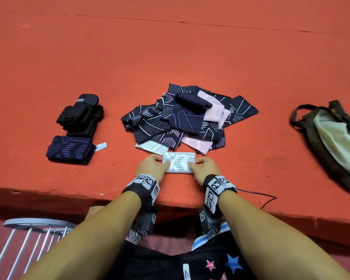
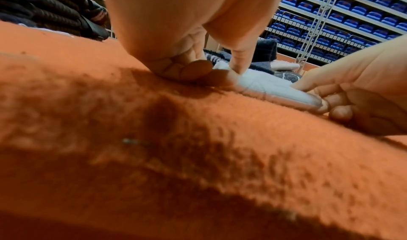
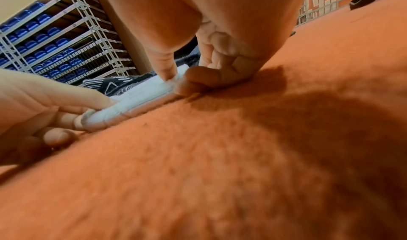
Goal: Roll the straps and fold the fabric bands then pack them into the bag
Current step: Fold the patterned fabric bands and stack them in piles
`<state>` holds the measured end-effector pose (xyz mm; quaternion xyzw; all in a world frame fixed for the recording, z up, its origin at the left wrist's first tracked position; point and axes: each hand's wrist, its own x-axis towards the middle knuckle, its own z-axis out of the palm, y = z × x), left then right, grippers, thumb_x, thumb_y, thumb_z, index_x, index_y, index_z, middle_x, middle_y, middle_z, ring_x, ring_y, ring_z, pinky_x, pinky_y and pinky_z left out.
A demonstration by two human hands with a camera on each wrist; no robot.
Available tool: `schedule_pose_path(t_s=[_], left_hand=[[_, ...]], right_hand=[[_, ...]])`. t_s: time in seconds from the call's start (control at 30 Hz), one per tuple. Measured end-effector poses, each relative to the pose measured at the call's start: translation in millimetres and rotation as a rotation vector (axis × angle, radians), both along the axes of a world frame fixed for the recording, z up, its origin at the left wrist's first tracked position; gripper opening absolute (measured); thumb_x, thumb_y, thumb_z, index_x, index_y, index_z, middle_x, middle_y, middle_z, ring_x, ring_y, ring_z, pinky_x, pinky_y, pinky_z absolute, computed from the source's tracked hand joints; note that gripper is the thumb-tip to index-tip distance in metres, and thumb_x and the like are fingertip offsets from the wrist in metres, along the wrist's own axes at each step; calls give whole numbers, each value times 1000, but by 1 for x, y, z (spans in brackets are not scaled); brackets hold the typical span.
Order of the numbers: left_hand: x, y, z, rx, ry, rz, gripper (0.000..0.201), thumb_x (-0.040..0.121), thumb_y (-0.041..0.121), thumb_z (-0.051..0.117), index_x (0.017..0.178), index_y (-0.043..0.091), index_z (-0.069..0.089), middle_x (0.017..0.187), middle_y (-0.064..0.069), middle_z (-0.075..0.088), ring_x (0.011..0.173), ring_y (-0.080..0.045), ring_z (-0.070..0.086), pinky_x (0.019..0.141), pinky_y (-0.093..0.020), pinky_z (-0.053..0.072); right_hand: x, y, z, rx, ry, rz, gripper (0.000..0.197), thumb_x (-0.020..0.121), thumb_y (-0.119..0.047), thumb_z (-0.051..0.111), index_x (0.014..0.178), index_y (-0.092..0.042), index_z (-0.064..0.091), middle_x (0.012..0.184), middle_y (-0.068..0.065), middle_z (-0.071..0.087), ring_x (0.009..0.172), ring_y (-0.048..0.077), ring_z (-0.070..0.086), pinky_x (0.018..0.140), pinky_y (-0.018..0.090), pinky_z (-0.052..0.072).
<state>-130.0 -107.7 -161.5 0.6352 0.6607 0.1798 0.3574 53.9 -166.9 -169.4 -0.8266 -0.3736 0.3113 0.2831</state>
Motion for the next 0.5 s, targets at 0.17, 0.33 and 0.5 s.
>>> schedule_pose_path(t_s=[0.17, 0.33, 0.5], left_hand=[[0, -4, 10, -26, -6, 0, 19, 84, 33, 72, 73, 20, 62, 71, 4, 65, 71, -21, 61, 62, -29, 42], [-21, -2, 25, 81, -170, -6, 23, 86, 22, 71, 74, 22, 51, 70, 5, 52, 69, -19, 49, 60, -31, 33], [-68, 17, 61, 229, -240, 117, 14, 91, 28, 67, 98, 19, 58, 80, 8, 61, 74, -17, 56, 67, -29, 37]], right_hand=[[-5, -1, 12, -44, 45, 68, 24, 85, -36, 70, 76, -24, 51, 79, -3, 63, 77, 21, 59, 70, 33, 46], [-23, 8, 25, 92, 176, 84, 27, 80, -25, 73, 75, -22, 47, 76, 3, 63, 70, 25, 59, 76, 42, 53], [-75, 36, 49, 346, 259, 143, 37, 68, -32, 64, 87, -40, 34, 68, 2, 53, 58, 21, 49, 63, 40, 46]])
